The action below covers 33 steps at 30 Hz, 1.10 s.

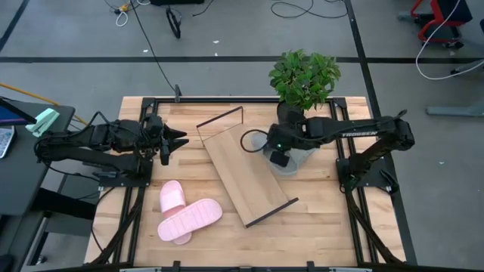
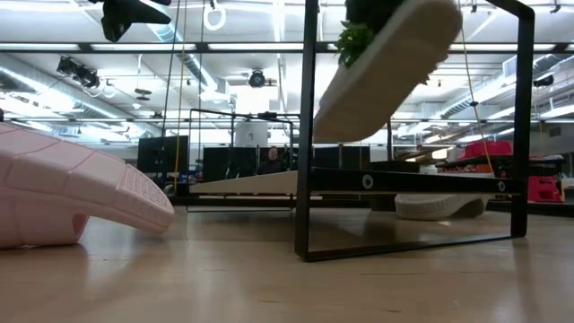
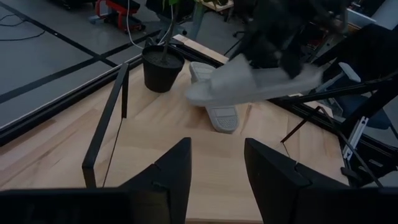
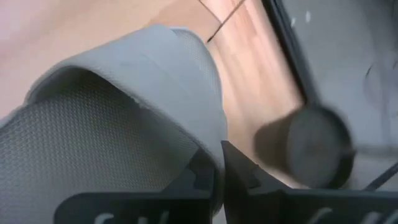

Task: Pick and place slides into the shelf
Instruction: Put the left gray slide on the shelf

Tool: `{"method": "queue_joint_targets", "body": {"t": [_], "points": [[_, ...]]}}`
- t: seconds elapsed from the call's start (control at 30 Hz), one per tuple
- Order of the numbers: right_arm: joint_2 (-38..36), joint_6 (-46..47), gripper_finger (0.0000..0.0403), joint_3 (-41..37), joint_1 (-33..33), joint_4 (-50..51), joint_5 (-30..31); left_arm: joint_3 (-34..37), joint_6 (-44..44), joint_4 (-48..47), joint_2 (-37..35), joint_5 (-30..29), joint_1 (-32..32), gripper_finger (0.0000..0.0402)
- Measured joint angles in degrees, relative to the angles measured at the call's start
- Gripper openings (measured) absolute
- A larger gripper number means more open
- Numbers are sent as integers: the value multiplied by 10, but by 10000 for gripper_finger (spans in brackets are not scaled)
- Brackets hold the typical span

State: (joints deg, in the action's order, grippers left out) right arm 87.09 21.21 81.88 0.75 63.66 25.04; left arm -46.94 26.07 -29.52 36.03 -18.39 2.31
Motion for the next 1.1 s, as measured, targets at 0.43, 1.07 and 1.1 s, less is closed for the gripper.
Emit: {"method": "queue_joint_targets", "body": {"t": [0.43,1.07,1.1], "points": [[3,445,9,62,33,100,-200,0,-47,3,0,0,0,155],[4,384,9,57,-23,46,-209,-100,-294,266,195,55,188,157],[4,386,9,56,-26,42,-211,-126,-315,263,218,48,198,157]]}}
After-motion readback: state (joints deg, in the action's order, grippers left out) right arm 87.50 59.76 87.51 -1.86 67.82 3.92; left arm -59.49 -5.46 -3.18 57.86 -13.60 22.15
